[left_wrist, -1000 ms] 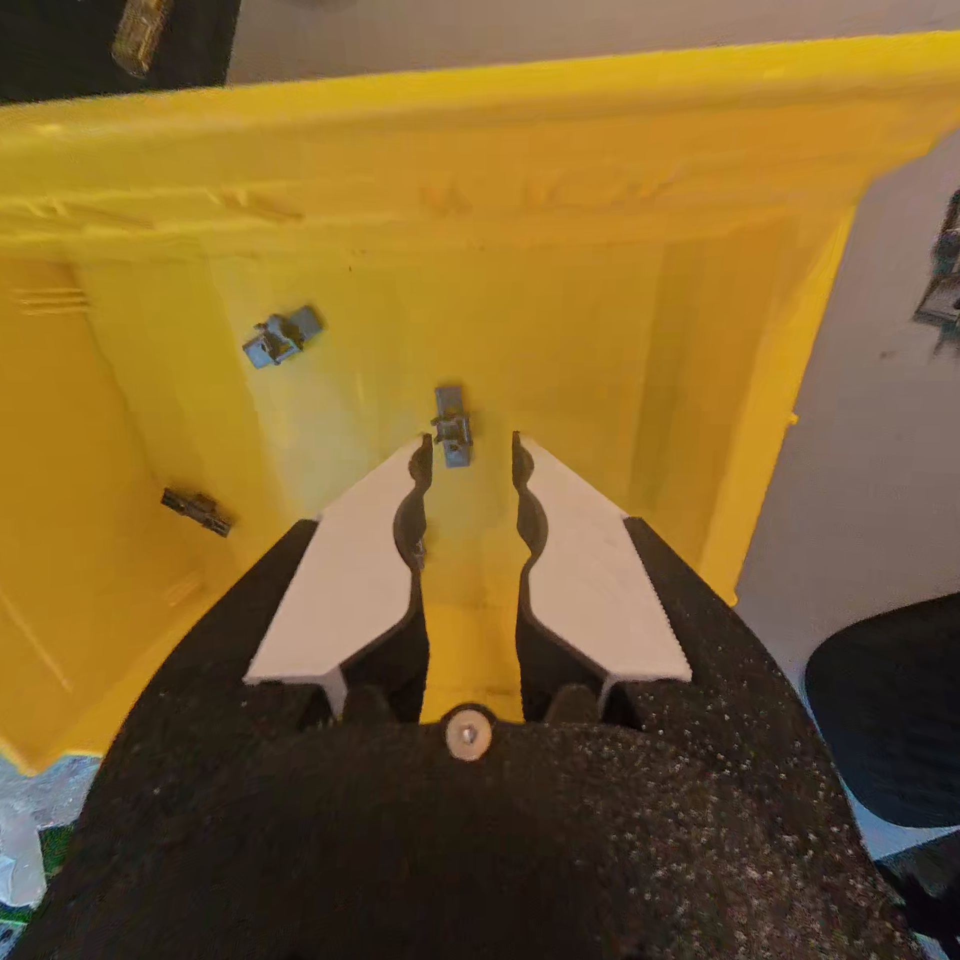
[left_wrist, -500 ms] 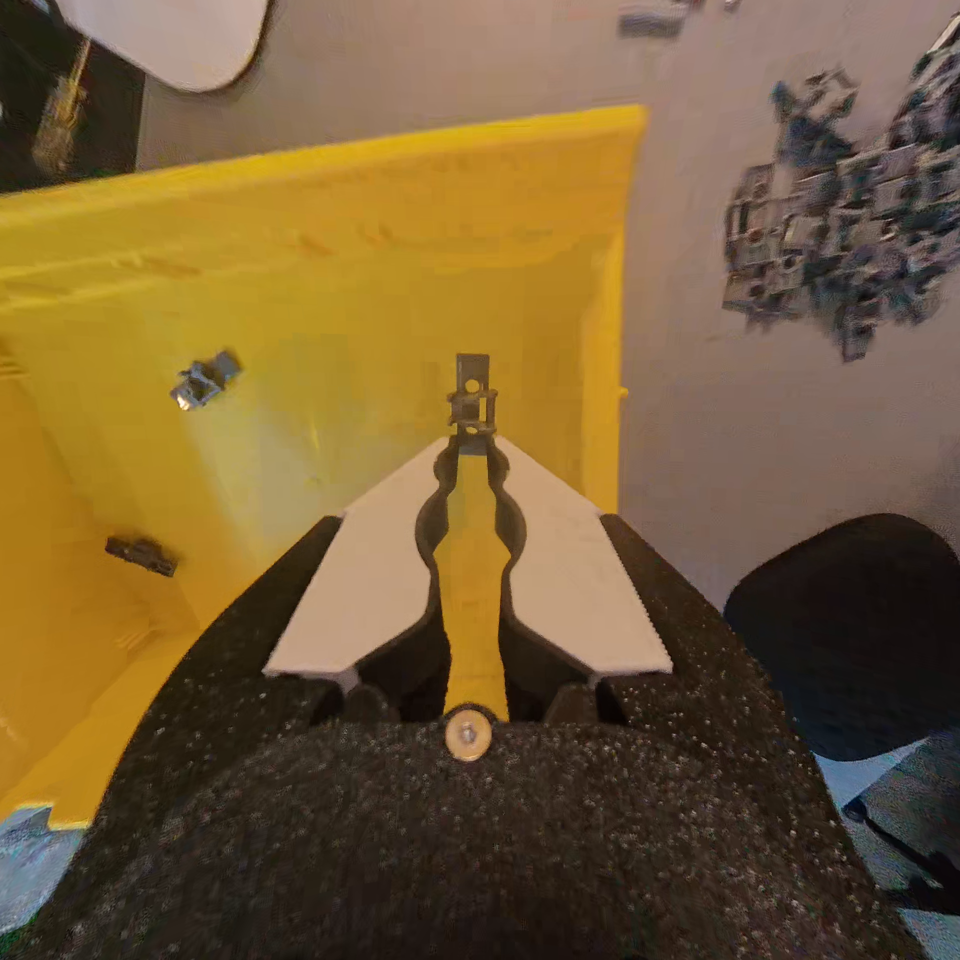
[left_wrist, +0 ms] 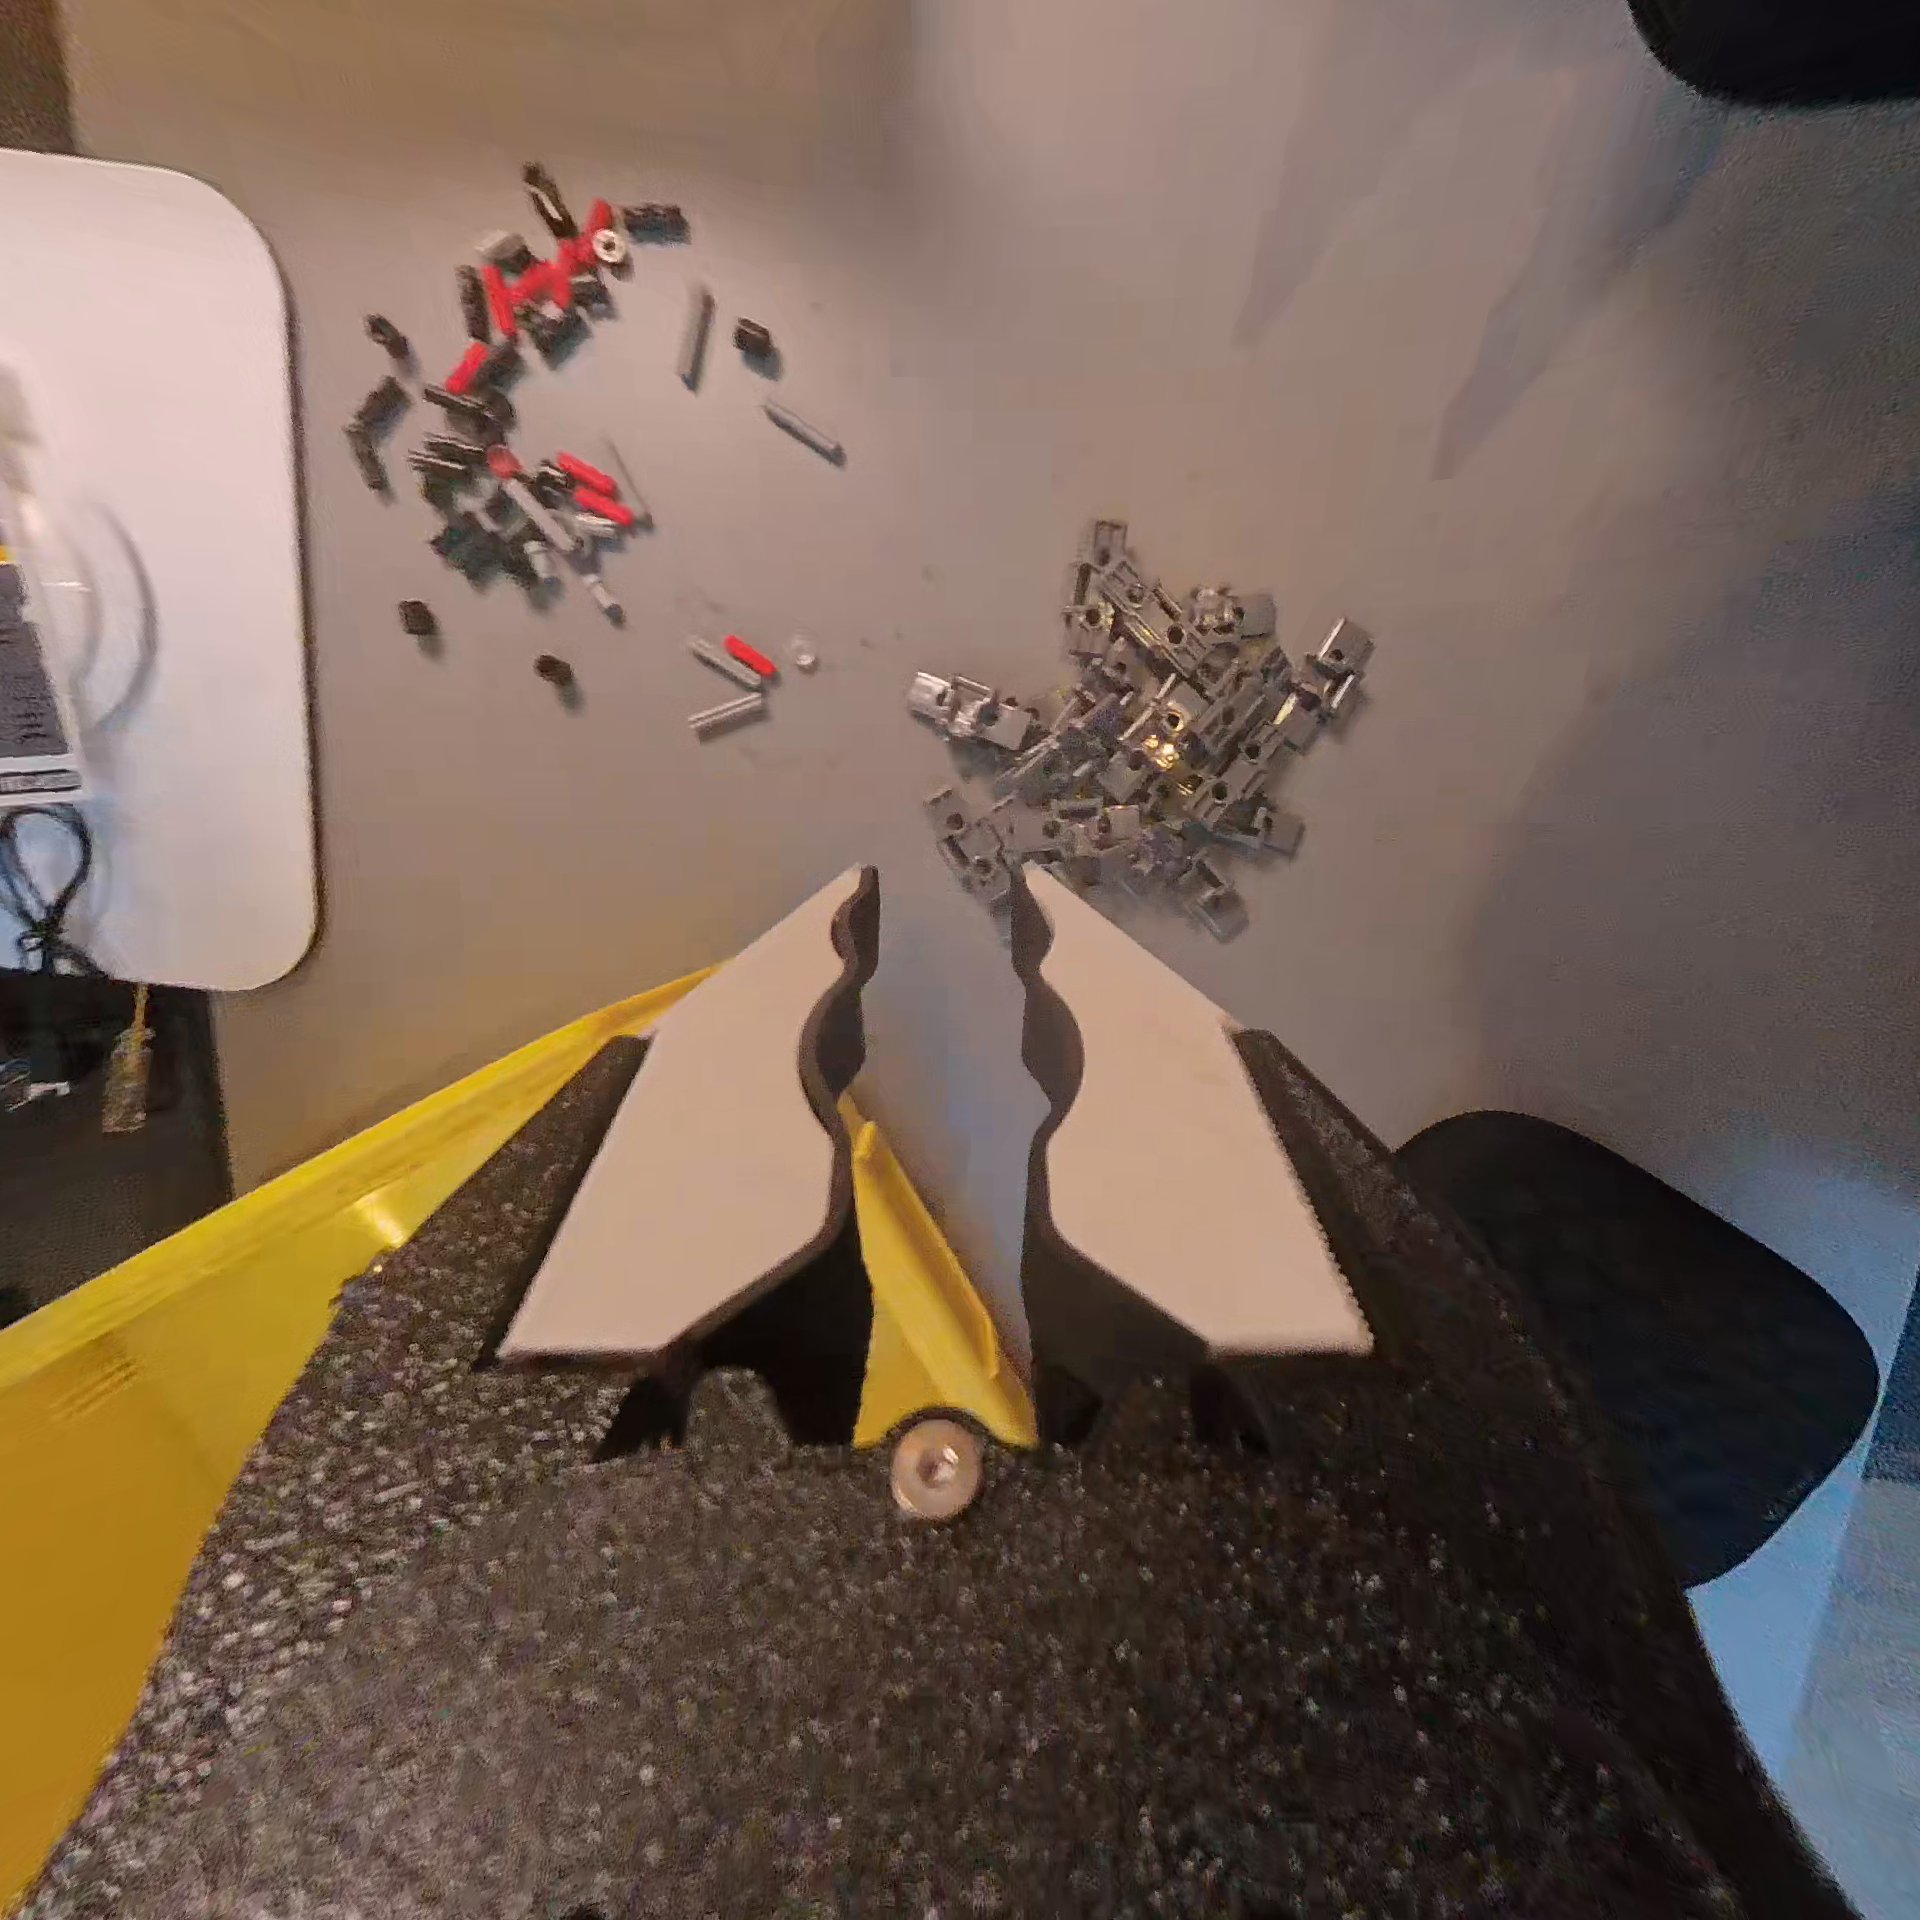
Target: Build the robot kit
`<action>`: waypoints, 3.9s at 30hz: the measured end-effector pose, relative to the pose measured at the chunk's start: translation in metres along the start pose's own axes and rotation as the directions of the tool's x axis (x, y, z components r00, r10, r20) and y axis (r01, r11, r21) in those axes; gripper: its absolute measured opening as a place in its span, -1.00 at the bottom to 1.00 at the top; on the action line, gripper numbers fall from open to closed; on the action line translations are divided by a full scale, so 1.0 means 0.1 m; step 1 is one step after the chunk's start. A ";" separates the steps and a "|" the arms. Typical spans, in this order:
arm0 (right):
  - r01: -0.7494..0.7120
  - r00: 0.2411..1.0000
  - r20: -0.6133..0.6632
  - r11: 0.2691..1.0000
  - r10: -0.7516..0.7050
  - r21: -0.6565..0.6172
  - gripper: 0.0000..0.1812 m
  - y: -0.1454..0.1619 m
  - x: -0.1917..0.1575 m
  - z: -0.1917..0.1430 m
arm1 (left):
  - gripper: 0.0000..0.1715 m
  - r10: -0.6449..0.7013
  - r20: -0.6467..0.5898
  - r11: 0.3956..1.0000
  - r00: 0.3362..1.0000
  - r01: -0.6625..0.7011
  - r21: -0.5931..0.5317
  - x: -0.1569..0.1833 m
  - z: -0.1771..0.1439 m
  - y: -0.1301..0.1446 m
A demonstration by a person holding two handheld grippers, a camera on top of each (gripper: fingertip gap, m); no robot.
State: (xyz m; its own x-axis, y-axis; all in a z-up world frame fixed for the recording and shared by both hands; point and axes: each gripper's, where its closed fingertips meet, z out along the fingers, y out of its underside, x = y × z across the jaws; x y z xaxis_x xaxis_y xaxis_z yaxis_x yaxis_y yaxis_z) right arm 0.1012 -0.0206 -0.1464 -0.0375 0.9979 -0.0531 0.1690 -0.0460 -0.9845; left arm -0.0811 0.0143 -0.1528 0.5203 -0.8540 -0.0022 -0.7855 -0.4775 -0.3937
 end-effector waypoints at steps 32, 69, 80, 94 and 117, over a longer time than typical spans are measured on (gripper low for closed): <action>-0.002 0.999 0.032 1.000 0.002 0.002 -0.33 0.00 -0.04 0.00 | -0.69 -0.580 0.293 0.775 0.760 0.626 -0.089 -2.00 0.27 1.80; 0.079 0.997 0.028 0.996 -0.078 -0.049 -0.33 0.07 -0.11 0.03 | -0.51 -0.472 0.414 0.795 0.778 0.579 -0.182 -1.30 -0.38 1.85; 0.028 0.999 0.025 0.999 -0.028 -0.016 -0.33 0.03 -0.06 -0.01 | -0.58 -0.566 0.382 0.608 0.731 0.683 -0.405 -1.37 -0.12 2.61; 0.035 0.999 0.022 0.999 -0.035 -0.009 -0.33 0.01 -0.06 -0.02 | -0.89 -0.611 0.343 0.575 0.714 0.698 -0.427 -1.27 -0.03 2.62; 0.086 0.996 0.018 0.995 -0.085 -0.041 -0.33 0.06 -0.11 0.02 | -0.89 -0.213 0.058 0.974 0.975 0.207 0.092 0.29 0.36 0.10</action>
State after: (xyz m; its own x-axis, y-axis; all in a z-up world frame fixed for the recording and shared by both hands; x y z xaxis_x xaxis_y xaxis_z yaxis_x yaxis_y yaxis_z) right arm 0.1011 -0.0317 -0.1519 -0.0697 0.9972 0.0281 0.2049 0.0418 -0.9779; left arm -0.0618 -0.0084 -0.1902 0.6940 -0.7194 0.0282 -0.6266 -0.6228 -0.4686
